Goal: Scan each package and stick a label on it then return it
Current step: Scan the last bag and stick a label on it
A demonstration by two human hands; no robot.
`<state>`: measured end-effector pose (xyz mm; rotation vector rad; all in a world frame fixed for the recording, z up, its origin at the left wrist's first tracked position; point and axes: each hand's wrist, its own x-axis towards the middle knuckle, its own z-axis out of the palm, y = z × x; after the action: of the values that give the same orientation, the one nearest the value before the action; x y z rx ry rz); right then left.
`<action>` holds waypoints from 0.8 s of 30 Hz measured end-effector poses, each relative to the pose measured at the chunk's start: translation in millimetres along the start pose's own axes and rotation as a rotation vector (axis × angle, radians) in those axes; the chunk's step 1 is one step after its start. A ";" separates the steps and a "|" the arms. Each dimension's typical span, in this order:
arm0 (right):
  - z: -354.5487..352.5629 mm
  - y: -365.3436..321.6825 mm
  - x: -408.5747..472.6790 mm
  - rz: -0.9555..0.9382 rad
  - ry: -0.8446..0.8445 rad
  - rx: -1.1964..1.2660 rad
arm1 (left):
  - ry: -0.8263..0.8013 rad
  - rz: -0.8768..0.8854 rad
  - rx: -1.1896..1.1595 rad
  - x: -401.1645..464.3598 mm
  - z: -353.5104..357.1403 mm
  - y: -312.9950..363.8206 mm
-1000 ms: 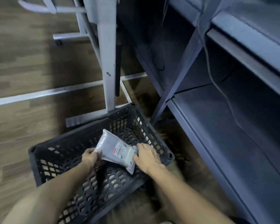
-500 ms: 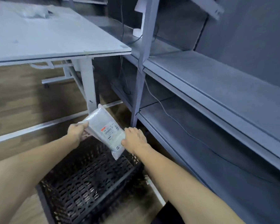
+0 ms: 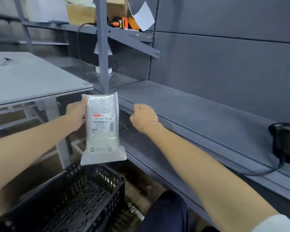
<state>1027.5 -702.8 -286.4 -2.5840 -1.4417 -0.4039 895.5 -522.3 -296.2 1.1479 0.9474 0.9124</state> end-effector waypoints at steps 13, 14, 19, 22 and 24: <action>-78.0 150.6 -43.4 0.330 0.049 -0.134 | -0.283 0.078 -0.020 -69.1 183.6 46.7; -83.1 161.7 -47.3 0.354 0.053 -0.141 | -0.300 0.080 -0.038 -74.7 196.5 49.7; -101.9 212.9 -69.8 0.464 0.082 -0.120 | -0.409 0.091 -0.036 -102.9 257.0 61.1; -109.4 236.6 -83.7 0.552 0.114 0.029 | -0.477 0.090 -0.032 -118.2 291.5 61.8; -114.5 249.8 -89.9 0.607 0.145 0.185 | -0.530 0.088 -0.022 -130.6 313.6 59.3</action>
<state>1177.0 -936.7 -206.0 -2.6026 -0.5668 -0.3367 1140.4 -732.7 -175.0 1.3317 0.4568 0.6343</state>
